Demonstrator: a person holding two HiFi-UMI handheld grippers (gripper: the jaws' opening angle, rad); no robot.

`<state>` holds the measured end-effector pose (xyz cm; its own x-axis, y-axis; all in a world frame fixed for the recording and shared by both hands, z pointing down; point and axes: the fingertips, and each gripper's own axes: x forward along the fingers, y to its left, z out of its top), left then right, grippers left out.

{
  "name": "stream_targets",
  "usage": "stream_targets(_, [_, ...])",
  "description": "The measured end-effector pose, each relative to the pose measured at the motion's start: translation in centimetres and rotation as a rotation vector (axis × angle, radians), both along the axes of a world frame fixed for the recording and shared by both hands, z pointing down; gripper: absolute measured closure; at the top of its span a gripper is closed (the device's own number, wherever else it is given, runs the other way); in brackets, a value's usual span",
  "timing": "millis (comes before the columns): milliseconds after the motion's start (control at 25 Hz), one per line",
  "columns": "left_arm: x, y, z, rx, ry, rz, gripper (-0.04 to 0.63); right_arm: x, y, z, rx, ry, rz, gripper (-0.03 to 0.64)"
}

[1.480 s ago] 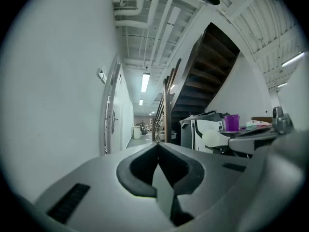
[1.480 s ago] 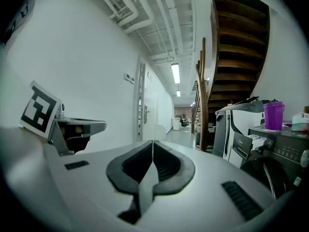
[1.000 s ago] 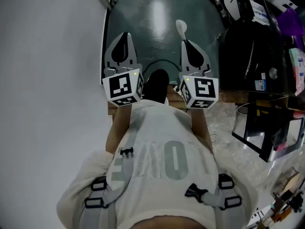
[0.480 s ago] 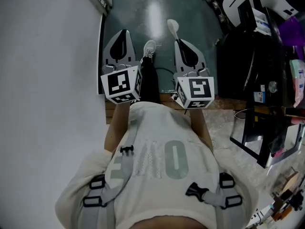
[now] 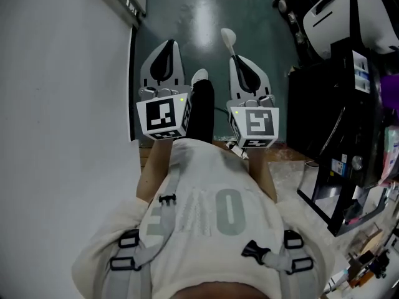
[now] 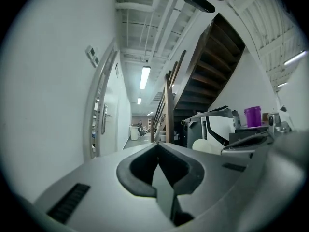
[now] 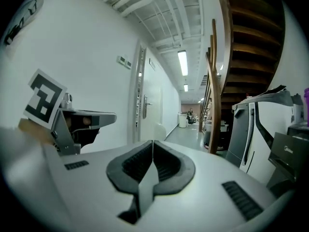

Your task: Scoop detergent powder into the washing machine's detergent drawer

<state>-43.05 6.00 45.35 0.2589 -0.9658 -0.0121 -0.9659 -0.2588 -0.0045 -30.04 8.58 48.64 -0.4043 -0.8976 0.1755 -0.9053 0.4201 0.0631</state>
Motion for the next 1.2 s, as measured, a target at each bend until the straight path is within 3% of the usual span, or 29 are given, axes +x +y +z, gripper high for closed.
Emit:
stream_targets(320, [1.2, -19.4, -5.9, 0.034, -0.008, 0.107, 0.574, -0.2, -19.4, -5.8, -0.005, -0.016, 0.095, 0.604])
stream_targets(560, [-0.8, -29.4, -12.2, 0.024, -0.001, 0.091, 0.574, -1.7, -29.3, -13.0, 0.044, -0.039, 0.098, 0.604])
stream_targets(760, [-1.2, -33.0, -14.5, 0.043, 0.001, 0.055, 0.574, -1.4, -32.9, -15.9, 0.068, -0.021, 0.087, 0.604])
stream_targets(960, [0.3, -34.7, -14.5, -0.008, 0.025, 0.05, 0.574, 0.5, -34.8, -16.3, 0.048, -0.033, 0.092, 0.604])
stream_targets(1200, [1.5, -35.9, -16.2, 0.027, 0.016, 0.024, 0.574, 1.7, -35.5, -16.4, 0.032, -0.028, 0.08, 0.604])
